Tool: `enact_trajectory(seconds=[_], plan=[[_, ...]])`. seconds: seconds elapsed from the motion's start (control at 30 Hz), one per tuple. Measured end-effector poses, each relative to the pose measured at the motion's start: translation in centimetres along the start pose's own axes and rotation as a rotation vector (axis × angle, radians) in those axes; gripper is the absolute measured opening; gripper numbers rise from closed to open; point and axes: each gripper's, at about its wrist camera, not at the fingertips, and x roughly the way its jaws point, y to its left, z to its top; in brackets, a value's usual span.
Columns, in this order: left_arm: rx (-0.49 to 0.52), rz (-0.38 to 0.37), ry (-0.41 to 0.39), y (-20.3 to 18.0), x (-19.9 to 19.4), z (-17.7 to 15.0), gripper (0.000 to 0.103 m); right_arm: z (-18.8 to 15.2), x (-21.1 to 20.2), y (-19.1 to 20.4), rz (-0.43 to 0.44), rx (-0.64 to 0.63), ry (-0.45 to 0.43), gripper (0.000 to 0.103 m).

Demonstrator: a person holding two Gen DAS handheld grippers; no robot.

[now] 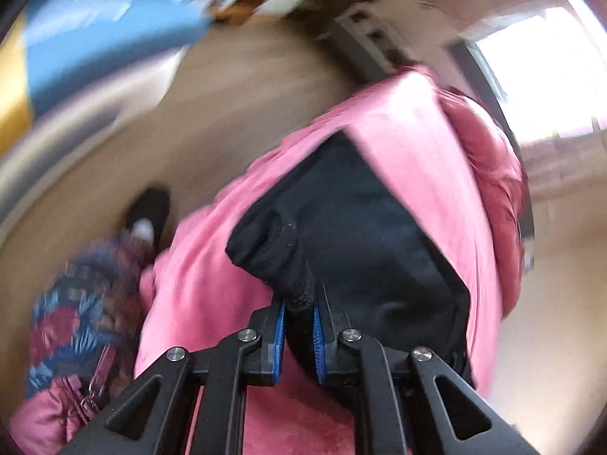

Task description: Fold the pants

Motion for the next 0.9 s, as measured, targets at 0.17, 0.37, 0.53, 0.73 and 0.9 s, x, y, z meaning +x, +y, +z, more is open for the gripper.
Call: enact_trajectory(seconds=[0.17,0.37,0.53,0.73,0.9], plan=[[0.369,-0.165,-0.032,-9.3,-1.3,-1.6,0.012,-0.1,0.3,-0.4,0.018,0.016,0.008,0.092],[0.66,-0.344,0.131,-16.7,1.5,-7.1,0.012,0.6,-0.8,-1.6,0.121,0.082,0.004,0.092],[0.8,-0.327,0.258,-17.9,4.6,-11.4,0.012,2.3,-2.3,-2.2,0.392,0.169,-0.026,0.092],[0.833,-0.288,0.29,-17.5,5.7,-12.8,0.012,4.5,0.2,0.2,0.665,0.22,0.052,0.092],[0.86,-0.267,0.265,-17.3,5.1,-12.7,0.012,5.5,4.2,3.4,0.665,0.189,0.158,0.074]])
